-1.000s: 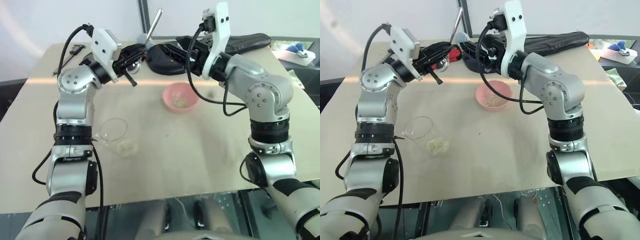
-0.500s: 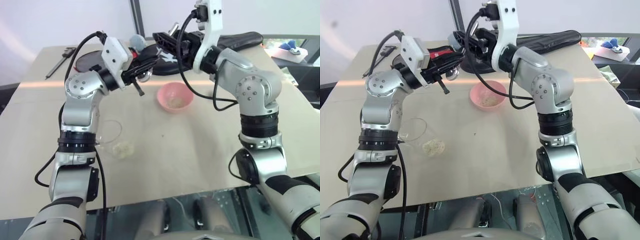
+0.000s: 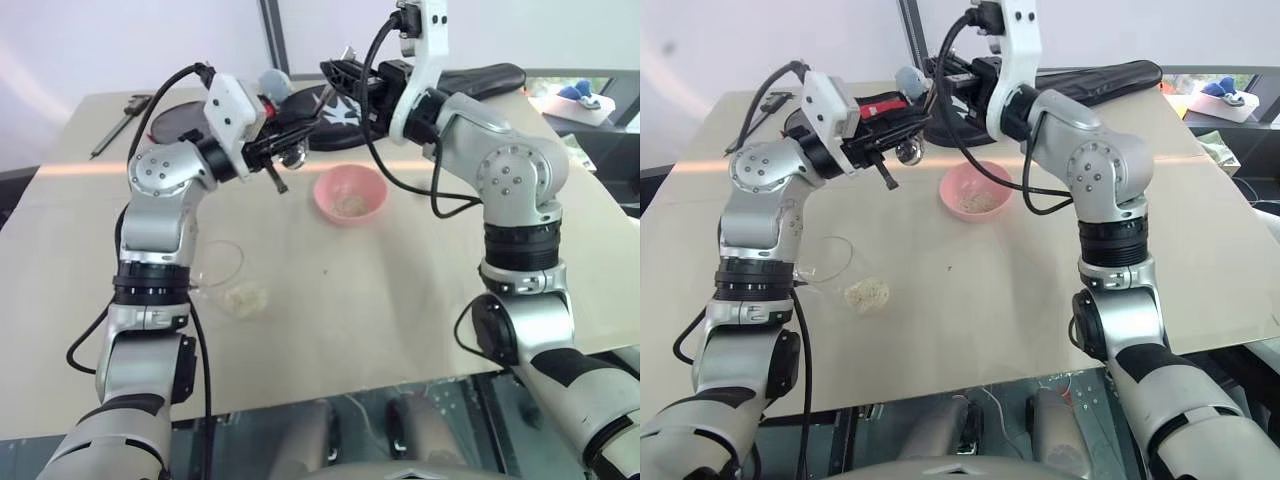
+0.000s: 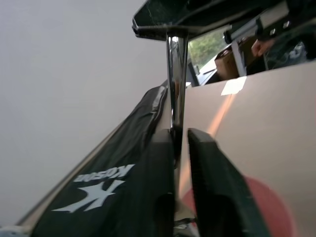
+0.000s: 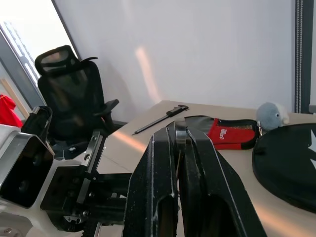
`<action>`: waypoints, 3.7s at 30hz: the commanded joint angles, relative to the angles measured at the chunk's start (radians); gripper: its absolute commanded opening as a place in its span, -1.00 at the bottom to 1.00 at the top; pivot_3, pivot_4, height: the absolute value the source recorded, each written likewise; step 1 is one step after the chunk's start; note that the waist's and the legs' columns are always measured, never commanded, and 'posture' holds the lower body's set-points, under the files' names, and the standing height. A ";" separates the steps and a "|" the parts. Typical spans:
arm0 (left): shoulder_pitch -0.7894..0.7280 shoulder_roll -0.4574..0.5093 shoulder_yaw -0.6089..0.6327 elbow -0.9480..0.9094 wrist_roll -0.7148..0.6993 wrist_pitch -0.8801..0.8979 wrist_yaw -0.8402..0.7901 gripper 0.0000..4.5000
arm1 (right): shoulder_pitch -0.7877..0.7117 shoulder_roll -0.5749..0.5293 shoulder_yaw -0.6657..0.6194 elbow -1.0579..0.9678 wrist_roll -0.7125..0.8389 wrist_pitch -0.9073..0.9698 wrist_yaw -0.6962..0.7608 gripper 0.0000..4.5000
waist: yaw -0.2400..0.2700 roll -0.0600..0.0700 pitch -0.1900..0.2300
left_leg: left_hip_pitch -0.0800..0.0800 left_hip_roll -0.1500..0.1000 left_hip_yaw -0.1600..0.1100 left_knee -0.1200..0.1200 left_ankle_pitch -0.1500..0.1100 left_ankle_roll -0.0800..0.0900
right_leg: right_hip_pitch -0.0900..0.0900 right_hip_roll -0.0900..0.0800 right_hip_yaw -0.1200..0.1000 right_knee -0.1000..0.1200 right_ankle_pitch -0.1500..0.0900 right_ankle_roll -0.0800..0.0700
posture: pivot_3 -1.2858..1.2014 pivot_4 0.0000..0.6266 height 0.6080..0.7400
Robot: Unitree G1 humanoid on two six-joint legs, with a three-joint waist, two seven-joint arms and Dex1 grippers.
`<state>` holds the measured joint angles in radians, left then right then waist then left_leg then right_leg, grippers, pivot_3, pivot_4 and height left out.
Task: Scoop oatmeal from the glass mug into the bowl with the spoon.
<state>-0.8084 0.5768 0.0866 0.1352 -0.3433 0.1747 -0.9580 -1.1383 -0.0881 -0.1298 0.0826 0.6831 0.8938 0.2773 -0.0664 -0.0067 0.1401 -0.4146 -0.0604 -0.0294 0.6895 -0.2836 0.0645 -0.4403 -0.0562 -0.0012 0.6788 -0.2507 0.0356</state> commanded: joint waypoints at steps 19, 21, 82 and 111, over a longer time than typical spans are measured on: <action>1.023 0.248 0.815 -0.408 -0.377 0.569 0.016 0.88 | 0.110 -0.093 -0.249 -0.131 0.194 0.081 -0.155 -1.00 | 0.015 0.002 0.001 | 0.002 0.002 0.002 -0.004 0.000 -0.001 | -0.002 0.002 0.007 0.000 0.000 0.000 | 0.03 -0.52 1.00; 1.081 0.237 0.813 -0.412 -0.357 0.521 0.002 0.88 | 0.120 -0.092 -0.244 -0.137 0.201 0.079 -0.154 -1.00 | 0.025 0.002 0.001 | 0.002 0.001 0.003 -0.004 0.000 -0.001 | -0.002 0.001 0.008 -0.001 0.000 0.000 | 0.03 -0.52 1.00; 0.249 -0.161 0.121 -0.039 0.207 -0.168 0.660 -0.99 | 0.020 -0.019 0.111 -0.203 0.007 -0.139 -0.047 -1.00 | 0.023 0.002 0.000 | 0.000 0.000 0.003 -0.004 0.000 -0.001 | -0.004 0.002 0.006 0.000 0.000 0.000 | 0.03 -0.52 1.00; 0.192 -0.158 0.107 0.009 0.254 -0.110 0.740 -0.99 | 0.077 0.025 0.143 -0.143 -0.123 -0.209 0.035 -1.00 | 0.023 0.002 0.000 | 0.000 0.000 0.002 -0.003 0.000 -0.001 | -0.004 0.001 0.006 0.000 0.000 0.000 | 0.03 -0.52 1.00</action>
<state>-0.5881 0.4159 0.1889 0.1807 -0.0976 0.0931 -0.2318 -1.0551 -0.0645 0.0094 -0.0490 0.5765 0.7151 0.3003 -0.0434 -0.0049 0.1401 -0.4146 -0.0608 -0.0273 0.6867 -0.2833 0.0638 -0.4438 -0.0550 0.0047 0.6795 -0.2507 0.0352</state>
